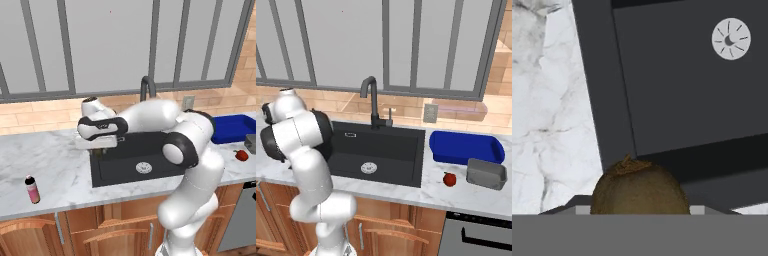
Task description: Pick up all produce items and place them in the sink. Turn on the sink faucet to wash them. Then turn the sink off and put them in the tray.
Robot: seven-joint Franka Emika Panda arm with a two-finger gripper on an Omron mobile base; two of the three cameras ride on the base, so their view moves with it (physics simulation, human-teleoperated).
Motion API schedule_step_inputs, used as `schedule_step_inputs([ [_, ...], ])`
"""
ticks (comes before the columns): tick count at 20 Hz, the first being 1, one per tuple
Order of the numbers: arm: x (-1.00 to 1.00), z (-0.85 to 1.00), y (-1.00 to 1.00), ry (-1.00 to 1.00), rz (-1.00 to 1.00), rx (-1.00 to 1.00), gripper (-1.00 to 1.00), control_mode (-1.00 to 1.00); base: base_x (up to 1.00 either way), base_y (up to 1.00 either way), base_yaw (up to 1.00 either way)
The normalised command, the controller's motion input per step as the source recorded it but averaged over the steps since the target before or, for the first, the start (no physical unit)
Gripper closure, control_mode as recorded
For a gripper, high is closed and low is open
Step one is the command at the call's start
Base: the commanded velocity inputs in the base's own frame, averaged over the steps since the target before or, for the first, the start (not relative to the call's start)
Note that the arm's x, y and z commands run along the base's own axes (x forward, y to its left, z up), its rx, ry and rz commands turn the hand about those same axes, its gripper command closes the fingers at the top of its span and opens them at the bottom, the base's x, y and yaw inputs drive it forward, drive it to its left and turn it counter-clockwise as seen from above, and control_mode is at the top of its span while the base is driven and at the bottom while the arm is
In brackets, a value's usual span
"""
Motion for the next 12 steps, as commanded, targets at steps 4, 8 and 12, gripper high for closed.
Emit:
schedule_step_inputs([
  [4,0.06,0.00,-0.83,0.04,-0.10,0.00,1.00,-1.00,0.00,0.00,0.00],
  [8,0.07,0.00,-0.65,0.03,-0.06,0.00,1.00,-1.00,0.00,0.00,0.00],
  [12,0.21,-0.01,-0.45,0.00,-0.03,0.00,1.00,-1.00,0.00,0.00,0.00],
])
